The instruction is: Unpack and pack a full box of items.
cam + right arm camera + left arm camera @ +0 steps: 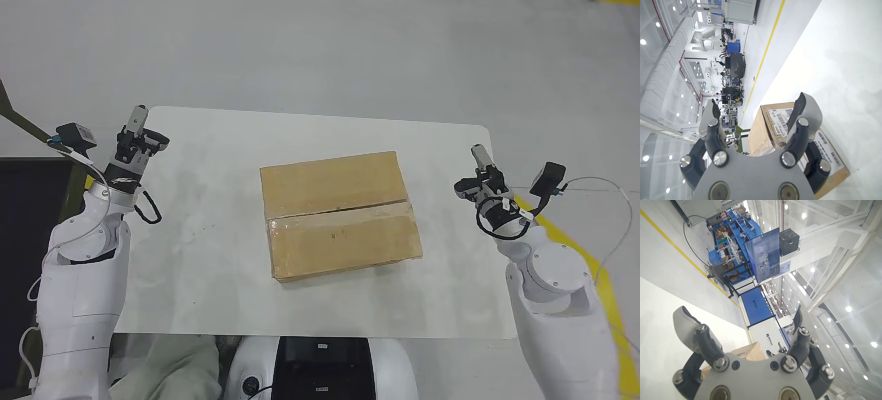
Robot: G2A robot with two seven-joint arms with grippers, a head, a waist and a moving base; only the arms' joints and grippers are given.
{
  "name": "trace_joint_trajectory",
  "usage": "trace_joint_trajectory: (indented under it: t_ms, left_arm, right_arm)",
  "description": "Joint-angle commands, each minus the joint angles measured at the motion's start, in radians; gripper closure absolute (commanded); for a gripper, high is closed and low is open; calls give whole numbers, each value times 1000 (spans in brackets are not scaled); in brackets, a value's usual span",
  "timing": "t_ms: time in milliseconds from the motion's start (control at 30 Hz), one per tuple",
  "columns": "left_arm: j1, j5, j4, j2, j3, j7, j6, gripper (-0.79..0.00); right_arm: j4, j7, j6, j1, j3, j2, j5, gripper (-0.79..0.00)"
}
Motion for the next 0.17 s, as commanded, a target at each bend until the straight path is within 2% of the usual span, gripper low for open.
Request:
trace_joint_trajectory:
  t_ms: [0,133]
  left_arm:
    - [0,0,0,0,0,0,0,-785]
    - [0,0,0,0,0,0,0,-784]
  right_arm:
    - [0,0,0,0,0,0,0,-724]
    - [0,0,0,0,0,0,0,-724]
